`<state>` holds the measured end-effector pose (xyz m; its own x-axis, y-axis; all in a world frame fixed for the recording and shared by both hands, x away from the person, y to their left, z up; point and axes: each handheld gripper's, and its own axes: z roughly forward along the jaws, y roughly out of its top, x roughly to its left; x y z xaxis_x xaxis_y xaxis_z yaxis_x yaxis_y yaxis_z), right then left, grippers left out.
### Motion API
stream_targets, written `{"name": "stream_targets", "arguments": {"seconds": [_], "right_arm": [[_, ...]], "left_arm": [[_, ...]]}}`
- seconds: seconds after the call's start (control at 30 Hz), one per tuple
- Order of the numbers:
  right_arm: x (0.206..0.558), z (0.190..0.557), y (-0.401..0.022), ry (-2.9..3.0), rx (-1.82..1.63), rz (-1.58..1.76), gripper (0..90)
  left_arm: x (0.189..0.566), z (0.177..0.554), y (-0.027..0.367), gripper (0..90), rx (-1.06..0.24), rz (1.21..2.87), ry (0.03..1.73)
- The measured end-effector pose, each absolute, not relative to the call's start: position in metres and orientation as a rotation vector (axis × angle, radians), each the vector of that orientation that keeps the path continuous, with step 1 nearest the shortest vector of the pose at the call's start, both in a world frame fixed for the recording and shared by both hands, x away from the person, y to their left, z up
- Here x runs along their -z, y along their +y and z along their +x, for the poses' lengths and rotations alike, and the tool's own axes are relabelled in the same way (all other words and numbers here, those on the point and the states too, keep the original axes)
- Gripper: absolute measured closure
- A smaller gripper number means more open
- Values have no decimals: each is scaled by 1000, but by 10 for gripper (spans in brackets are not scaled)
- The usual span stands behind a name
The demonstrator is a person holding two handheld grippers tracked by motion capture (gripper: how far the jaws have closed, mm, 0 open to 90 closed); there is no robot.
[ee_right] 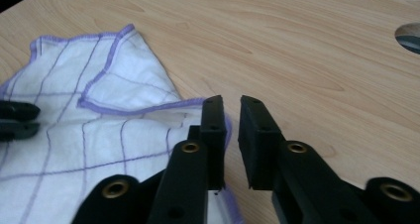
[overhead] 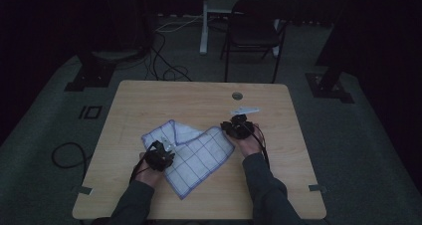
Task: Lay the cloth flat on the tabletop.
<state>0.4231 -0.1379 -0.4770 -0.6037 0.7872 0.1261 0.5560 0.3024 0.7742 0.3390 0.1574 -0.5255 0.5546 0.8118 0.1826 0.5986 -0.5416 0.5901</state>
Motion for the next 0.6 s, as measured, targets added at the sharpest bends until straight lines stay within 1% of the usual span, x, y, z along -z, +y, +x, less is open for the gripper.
{"name": "stream_targets", "arguments": {"seconds": [0.17, 0.33, 0.5, 0.6], "right_arm": [[487, 414, -144, 2310, -1181, 1228, 782], [503, 394, -143, 2346, -1182, 1212, 756], [516, 372, -128, 2383, -1120, 1156, 668], [520, 358, -116, 2406, -1092, 1090, 635]], "left_arm": [[526, 339, 158, 766, -613, 2323, 1139], [526, 338, 160, 768, -586, 2299, 1150], [527, 335, 156, 768, -568, 2289, 1143], [527, 334, 153, 769, -563, 2293, 1130]]}}
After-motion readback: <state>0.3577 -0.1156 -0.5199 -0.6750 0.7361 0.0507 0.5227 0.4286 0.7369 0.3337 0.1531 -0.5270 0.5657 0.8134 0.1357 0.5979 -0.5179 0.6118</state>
